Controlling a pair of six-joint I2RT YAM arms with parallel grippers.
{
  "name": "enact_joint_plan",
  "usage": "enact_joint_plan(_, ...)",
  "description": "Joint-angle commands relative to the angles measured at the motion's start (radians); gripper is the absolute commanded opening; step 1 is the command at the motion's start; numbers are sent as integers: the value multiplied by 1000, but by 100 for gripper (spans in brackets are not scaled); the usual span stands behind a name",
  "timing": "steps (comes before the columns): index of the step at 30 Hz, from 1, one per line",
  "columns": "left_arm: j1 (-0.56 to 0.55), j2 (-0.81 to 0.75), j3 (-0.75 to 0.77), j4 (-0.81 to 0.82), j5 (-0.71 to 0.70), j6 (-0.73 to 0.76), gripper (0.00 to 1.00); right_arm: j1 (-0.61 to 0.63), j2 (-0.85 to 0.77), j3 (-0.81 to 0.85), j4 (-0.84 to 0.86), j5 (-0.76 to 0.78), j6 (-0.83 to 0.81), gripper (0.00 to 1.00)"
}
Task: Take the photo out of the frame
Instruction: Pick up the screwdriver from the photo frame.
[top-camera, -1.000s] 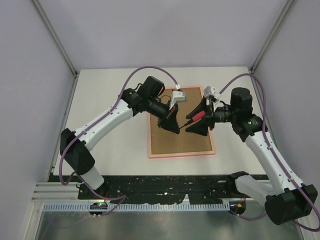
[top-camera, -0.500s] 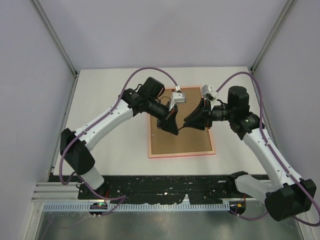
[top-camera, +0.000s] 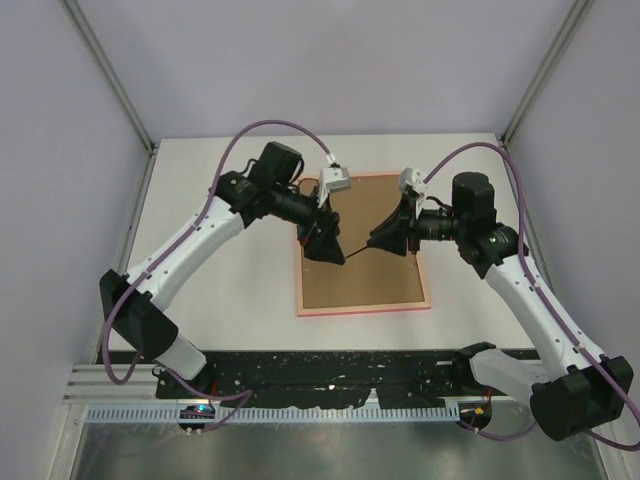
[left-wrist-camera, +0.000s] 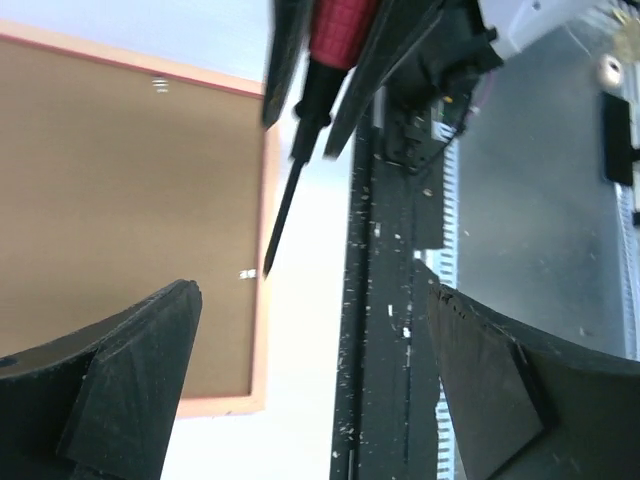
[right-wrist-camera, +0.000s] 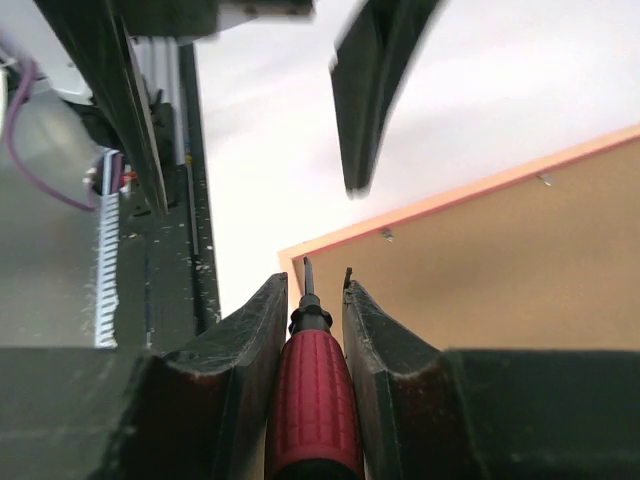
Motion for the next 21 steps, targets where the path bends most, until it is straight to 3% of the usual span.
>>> enact_joint_plan(1,122,-147,-31,34,-97,22,100,5,-36,-5,51,200,0,8)
enact_joint_plan(9,186,-224,-258,204,-568,4,100,-6,-33,-91,215,510,-10,8)
enact_joint_plan(14,203,-239,-342,255,-652,60,100,-58,-65,-155,287,541,-37,8)
enact_joint_plan(21,255,-130,-325,222,-606,45,100,-124,-73,-187,380,593,19,8)
